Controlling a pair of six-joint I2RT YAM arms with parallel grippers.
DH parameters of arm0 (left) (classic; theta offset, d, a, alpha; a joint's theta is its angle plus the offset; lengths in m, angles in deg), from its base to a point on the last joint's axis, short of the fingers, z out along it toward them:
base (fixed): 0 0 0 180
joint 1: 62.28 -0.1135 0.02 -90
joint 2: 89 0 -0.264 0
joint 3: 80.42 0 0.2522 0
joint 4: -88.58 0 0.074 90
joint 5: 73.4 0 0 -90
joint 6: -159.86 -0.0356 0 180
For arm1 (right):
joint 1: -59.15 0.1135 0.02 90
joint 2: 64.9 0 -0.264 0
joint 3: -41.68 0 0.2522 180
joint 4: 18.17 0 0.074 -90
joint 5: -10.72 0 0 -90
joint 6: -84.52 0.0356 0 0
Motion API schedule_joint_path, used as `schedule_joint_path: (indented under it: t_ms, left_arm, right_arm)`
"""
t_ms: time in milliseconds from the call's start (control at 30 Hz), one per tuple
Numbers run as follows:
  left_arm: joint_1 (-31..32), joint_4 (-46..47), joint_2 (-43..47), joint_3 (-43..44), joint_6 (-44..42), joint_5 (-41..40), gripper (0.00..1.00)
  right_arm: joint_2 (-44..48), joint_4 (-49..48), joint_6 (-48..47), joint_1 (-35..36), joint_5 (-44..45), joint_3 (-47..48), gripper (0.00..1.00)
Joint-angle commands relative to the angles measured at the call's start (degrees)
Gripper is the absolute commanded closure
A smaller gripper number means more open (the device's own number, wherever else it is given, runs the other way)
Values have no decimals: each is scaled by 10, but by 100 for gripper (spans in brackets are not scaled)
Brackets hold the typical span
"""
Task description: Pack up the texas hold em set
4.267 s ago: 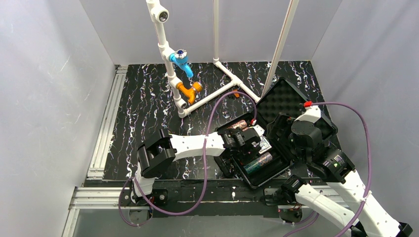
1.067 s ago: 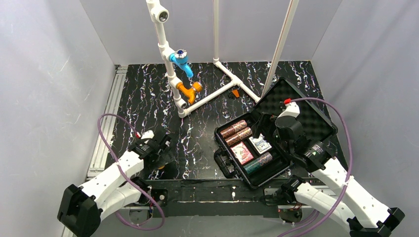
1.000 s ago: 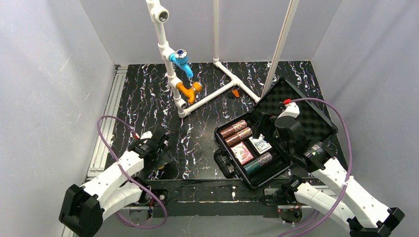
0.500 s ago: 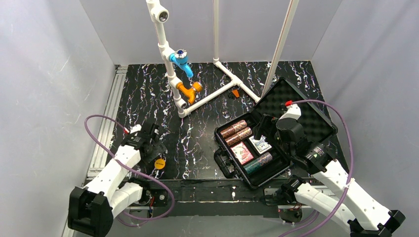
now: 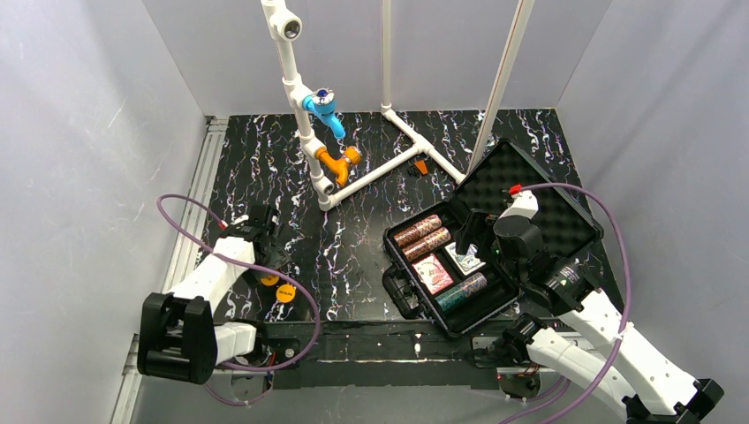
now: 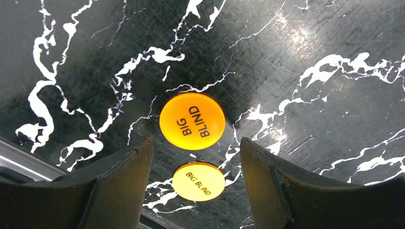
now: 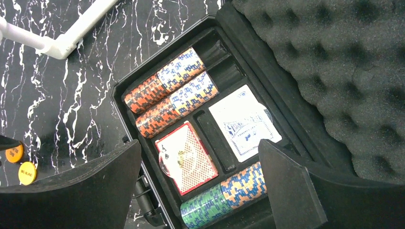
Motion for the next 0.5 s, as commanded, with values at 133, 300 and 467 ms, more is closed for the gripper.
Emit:
schedule_joint_path:
  t_ms: [133,300,467]
  left_arm:
    - [-8,27,-45,16,-12,4,39]
    - [-18,32,-48,13,-16,1,40]
    - [-25,33,-44,8,-17,3,37]
  right_arm:
    - [15,-7,-10,1,12,-11,0]
    - [22,-3,-8,1,12,-15,0]
    - [29,4,-7,1,14,-16,0]
